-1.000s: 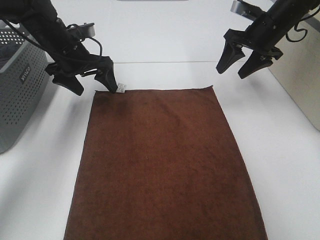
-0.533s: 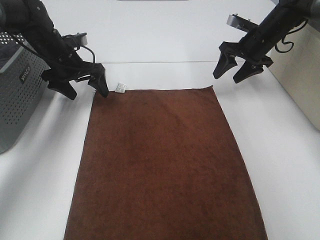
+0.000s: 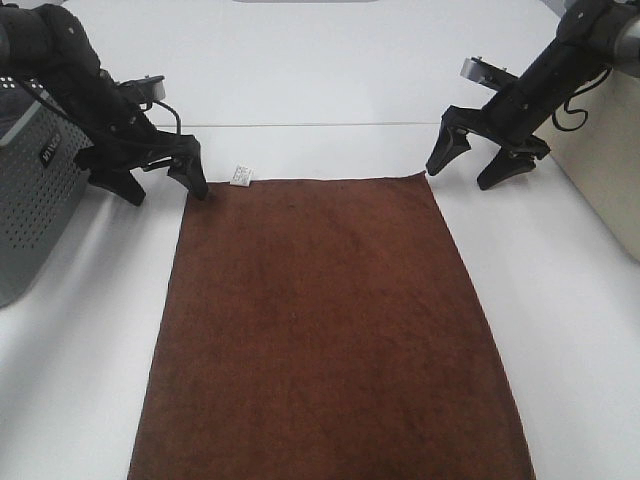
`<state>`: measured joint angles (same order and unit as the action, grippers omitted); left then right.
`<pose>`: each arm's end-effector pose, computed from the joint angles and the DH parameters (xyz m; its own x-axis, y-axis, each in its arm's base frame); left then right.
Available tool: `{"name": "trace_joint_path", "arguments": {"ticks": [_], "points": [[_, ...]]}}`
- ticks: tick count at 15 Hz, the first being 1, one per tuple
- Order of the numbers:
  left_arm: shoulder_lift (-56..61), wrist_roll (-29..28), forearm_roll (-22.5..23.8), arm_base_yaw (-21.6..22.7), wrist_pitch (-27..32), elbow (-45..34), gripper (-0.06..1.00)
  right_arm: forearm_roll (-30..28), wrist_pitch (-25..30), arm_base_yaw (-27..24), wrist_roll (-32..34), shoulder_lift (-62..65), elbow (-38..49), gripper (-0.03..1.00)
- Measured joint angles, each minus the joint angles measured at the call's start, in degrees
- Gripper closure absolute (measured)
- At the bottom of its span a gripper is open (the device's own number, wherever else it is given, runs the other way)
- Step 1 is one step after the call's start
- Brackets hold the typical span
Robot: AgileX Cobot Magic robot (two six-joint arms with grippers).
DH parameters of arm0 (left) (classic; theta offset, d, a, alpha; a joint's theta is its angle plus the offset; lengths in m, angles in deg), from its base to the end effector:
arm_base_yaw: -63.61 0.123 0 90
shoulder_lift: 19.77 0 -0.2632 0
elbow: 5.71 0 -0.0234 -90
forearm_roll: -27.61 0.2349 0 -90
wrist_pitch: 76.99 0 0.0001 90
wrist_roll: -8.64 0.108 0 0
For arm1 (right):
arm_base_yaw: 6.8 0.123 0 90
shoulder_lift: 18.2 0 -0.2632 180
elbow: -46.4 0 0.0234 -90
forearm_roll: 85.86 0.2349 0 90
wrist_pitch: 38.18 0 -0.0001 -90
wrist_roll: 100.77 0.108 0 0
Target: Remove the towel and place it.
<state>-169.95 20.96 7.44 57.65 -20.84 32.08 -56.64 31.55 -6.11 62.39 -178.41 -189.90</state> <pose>0.4721 -0.0804 0.0853 -0.9662 0.1136 -0.2313 0.1771 0.9448 -0.2758 0.4956 0.0554 0.0835 -0.9739 -0.1027 -0.2023 -0.1832 0.8822 0.4338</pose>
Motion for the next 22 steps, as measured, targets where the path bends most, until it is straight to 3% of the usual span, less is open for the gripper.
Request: {"name": "trace_joint_path", "arguments": {"ticks": [7, 15, 20, 22], "points": [[-0.1, 0.0, -0.1, 0.0, 0.0, 0.0, 0.04, -4.6, -2.8, 0.8, 4.0, -0.1, -0.5, 0.05], [-0.1, -0.1, -1.9, -0.7, -0.5, 0.0, 0.04, -3.3, -6.2, 3.0, 5.3, -0.5, -0.6, 0.07], [-0.2, -0.1, -3.2, -0.7, -0.3, 0.0, 0.06, -11.1, -4.2, 8.0, 6.9, -0.3, -0.6, 0.07], [-0.2, -0.1, -4.4, -0.7, -0.3, 0.0, 0.06, -11.6, -4.2, 9.3, 7.7, -0.3, -0.7, 0.08]]}}
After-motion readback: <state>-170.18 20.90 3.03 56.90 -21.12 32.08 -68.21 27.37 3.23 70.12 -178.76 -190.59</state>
